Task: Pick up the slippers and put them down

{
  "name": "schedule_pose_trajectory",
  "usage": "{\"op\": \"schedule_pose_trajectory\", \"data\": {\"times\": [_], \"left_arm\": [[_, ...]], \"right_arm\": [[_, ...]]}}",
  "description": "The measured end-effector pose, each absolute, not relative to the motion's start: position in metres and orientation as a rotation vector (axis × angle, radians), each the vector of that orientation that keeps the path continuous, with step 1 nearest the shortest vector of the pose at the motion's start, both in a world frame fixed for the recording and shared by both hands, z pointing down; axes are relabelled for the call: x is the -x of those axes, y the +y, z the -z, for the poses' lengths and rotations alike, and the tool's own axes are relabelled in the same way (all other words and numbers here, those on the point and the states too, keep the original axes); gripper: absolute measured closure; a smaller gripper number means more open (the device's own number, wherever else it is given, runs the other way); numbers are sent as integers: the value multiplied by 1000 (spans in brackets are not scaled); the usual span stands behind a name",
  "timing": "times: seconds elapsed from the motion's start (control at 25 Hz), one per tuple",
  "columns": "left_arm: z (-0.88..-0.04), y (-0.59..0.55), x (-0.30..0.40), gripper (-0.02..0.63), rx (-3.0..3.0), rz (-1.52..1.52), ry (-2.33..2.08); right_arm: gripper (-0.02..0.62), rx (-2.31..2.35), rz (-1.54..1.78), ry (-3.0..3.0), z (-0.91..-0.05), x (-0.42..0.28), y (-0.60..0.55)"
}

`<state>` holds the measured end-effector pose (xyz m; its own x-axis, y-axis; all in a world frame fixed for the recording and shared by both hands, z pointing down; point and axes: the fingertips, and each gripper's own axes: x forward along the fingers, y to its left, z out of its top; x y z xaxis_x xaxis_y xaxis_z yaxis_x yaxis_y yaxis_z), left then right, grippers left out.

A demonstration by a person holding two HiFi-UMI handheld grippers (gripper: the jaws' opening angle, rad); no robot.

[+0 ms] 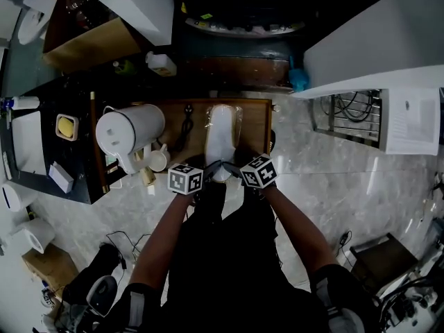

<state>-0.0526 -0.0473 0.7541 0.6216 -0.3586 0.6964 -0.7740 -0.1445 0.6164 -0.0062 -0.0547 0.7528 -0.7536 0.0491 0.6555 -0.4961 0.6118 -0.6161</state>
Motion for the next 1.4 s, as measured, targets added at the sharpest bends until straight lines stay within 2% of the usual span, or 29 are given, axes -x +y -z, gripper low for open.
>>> {"op": "schedule_pose_trajectory", "data": {"times": [0.68, 1.4], "left_arm": [[-777, -51, 61, 341, -1688, -461, -945], [-735, -51, 80, 341, -1749, -436, -1009]], "right_arm": [[345, -431, -1105, -2167, -769, 2, -61], [345, -562, -1087, -2227, -725, -25, -63]]}}
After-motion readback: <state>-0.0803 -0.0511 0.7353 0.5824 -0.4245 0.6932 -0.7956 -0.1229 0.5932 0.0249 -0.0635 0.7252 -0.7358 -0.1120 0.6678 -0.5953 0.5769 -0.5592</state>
